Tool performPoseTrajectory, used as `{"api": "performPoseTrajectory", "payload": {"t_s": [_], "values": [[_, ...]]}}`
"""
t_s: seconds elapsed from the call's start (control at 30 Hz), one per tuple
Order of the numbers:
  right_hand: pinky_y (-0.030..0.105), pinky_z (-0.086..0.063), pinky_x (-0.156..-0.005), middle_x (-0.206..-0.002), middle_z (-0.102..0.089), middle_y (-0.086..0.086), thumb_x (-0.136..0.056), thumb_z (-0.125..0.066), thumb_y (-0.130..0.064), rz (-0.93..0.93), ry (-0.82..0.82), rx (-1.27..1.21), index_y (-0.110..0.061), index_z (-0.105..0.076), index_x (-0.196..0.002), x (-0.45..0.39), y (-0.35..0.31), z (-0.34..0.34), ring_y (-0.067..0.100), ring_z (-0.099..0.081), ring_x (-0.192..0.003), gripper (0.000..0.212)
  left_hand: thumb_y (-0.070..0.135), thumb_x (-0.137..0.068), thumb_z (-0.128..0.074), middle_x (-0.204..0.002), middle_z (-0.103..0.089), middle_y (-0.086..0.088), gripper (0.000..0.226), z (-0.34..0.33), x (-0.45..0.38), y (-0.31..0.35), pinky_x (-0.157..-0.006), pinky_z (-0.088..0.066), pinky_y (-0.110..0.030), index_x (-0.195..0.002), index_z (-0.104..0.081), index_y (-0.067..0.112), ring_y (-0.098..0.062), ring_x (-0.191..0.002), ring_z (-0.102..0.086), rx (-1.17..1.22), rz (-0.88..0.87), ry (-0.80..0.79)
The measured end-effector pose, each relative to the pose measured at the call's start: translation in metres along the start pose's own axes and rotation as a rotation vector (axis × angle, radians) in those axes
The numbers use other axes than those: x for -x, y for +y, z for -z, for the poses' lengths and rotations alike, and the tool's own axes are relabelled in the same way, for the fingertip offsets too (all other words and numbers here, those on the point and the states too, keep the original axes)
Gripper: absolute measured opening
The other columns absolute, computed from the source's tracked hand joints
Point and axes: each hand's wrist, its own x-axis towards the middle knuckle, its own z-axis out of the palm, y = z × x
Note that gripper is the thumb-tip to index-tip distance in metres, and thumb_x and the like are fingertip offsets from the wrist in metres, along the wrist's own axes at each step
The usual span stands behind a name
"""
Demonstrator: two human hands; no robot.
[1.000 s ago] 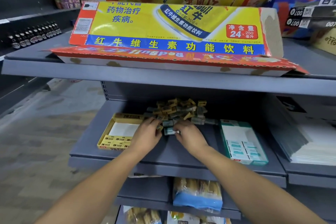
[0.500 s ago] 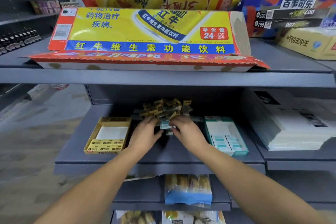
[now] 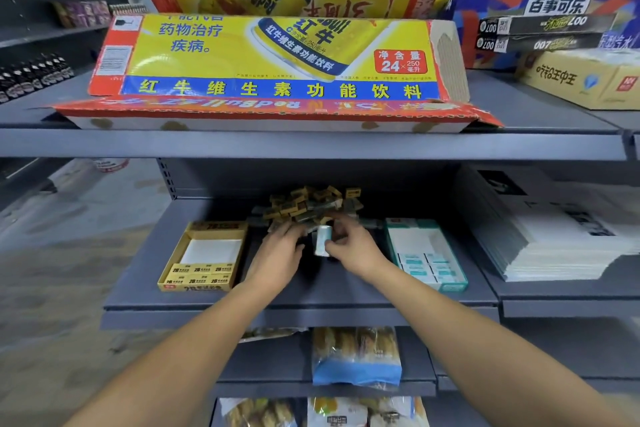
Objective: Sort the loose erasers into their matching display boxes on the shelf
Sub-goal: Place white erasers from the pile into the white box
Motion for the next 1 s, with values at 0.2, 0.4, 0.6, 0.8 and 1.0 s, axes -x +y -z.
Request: {"api": "performPoseTrajectory", "payload": {"t_s": [0.2, 0.4, 0.6, 0.8, 1.0], "values": [[0.041, -0.059, -0.082, -0.100, -0.068, 0.011, -0.084, -0.070, -0.005, -0.045, -0.003, -0.220, -0.020, -0.065, -0.096, -0.002, 0.006, 0.003, 0.021, -0.070, -0.090, 0.020, 0.021, -0.089, -0.064, -0.128, -0.056, -0.001, 0.043, -0.001, -0.002, 0.004, -0.092, -0.047, -0.034, -0.130, -0.055, 0.016, -0.019, -0.117, -0.052, -0.019, -0.032, -0.052], [0.031, -0.050, -0.089, -0.110, -0.067, 0.004, -0.082, -0.073, -0.012, 0.379, 0.099, 0.404, -0.013, -0.069, -0.109, 0.007, 0.016, 0.023, 0.019, -0.061, -0.101, 0.027, 0.022, -0.090, -0.064, -0.117, -0.061, 0.000, 0.030, -0.011, -0.015, 0.012, -0.086, -0.047, -0.031, -0.119, -0.061, 0.015, -0.018, -0.107, -0.057, 0.024, -0.063, -0.055], [0.034, -0.051, -0.083, -0.103, -0.070, 0.007, -0.077, -0.076, -0.009, 0.572, 0.162, 0.781, -0.011, -0.071, -0.104, 0.014, 0.034, 0.062, 0.031, -0.064, -0.090, 0.028, 0.018, -0.088, -0.065, -0.117, -0.061, -0.002, 0.030, -0.036, -0.030, 0.040, -0.086, -0.050, -0.039, -0.117, -0.062, 0.013, -0.020, -0.106, -0.059, 0.080, -0.144, -0.085], [0.034, -0.047, -0.079, -0.095, -0.072, 0.006, -0.079, -0.071, -0.008, 0.481, 0.258, 0.839, -0.011, -0.073, -0.095, 0.026, 0.054, 0.114, 0.033, -0.063, -0.082, 0.016, 0.029, -0.091, -0.064, -0.124, -0.057, -0.003, 0.041, -0.063, -0.042, 0.068, -0.092, -0.047, -0.034, -0.128, -0.055, 0.017, -0.020, -0.113, -0.055, 0.098, -0.167, -0.131], [0.043, -0.053, -0.080, -0.099, -0.072, 0.009, -0.085, -0.067, -0.007, 0.309, 0.167, 0.892, -0.009, -0.073, -0.101, 0.039, 0.077, 0.147, 0.036, -0.061, -0.087, 0.017, 0.031, -0.095, -0.056, -0.132, -0.053, -0.004, 0.043, -0.077, -0.046, 0.070, -0.097, -0.046, -0.036, -0.135, -0.051, 0.017, -0.021, -0.119, -0.052, 0.061, -0.141, -0.160]]}}
